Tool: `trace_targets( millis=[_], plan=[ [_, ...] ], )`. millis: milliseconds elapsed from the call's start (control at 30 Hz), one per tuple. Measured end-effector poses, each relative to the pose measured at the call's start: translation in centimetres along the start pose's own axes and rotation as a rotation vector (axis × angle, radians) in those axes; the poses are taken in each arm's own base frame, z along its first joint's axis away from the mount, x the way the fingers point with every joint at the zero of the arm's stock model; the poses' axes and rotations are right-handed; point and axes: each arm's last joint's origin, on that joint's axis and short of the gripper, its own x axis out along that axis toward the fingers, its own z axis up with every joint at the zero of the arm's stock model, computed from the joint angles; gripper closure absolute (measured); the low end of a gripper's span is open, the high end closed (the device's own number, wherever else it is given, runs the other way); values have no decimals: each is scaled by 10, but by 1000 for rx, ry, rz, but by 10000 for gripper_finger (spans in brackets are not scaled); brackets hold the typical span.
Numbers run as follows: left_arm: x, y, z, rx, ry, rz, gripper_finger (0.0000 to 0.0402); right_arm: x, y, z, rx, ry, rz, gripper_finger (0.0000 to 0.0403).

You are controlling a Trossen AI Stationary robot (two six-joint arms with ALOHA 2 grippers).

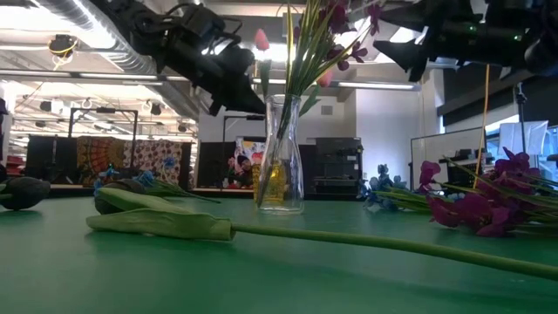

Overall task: Sort flowers into vase by color
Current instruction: Put the pink flower into the yellow vase

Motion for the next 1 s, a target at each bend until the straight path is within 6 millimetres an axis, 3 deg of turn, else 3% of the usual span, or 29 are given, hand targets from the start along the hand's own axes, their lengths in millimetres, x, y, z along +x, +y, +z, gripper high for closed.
trace_targets(
  millis=[267,467,767,1000],
  plan=[
    [-5,-1,2,-4,65,29,280,0,1,0,-1,1,21,98],
    [-30,-9,18,29,141,115,235,-6,4,6,-7,3,65,98],
    [-78,-32,28,71,127,208,222,-20,7,9,-12,122,38,98],
    [-120,-57,38,93,5,144,222,-18,13,25,-20,341,18,98]
  ],
)
